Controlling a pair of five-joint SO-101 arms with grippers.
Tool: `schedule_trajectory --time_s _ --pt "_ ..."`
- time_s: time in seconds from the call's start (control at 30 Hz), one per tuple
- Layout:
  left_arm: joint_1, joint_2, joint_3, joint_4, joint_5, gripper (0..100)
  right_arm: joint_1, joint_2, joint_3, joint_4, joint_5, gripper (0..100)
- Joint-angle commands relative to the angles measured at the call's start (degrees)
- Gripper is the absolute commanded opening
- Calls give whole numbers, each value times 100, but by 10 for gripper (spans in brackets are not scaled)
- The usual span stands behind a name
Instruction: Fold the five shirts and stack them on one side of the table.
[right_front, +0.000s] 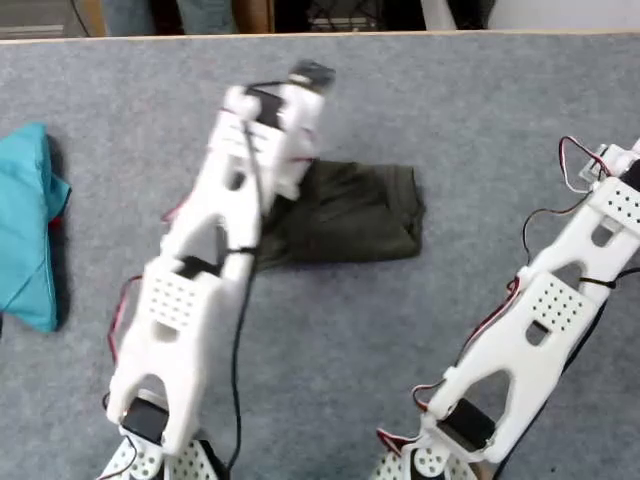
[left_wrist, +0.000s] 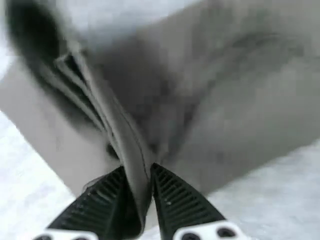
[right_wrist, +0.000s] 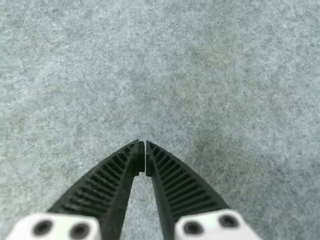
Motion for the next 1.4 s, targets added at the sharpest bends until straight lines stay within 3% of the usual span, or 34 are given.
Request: schedule_trajectory --time_s 0.0,0.33,0.53,0.77,1.0,1.07,1.23,1.37 --pt "725 -53 -497 79 -35 29 114 -84 -286 -88 -44 15" --pt "1789 -35 -901 -756 237 30 114 -92 -286 -88 -44 15" --pt "1701 422 -945 -1705 1116 32 114 -92 -286 -88 -44 15" --pt "1411 923 -963 -2048 1705 35 105 -92 -286 -79 -44 15" --pt "1077 914 -1393 -1899 3226 281 53 -101 -286 -44 -18 15" --pt "989 809 -2105 -1582 3182 271 -114 -171 -303 -62 185 15" --pt "400 686 -3820 -976 2760 160 -589 -892 -295 1046 1846 15" --pt "-338 747 -3336 -1029 2734 23 -1345 -1481 -295 2004 2567 15"
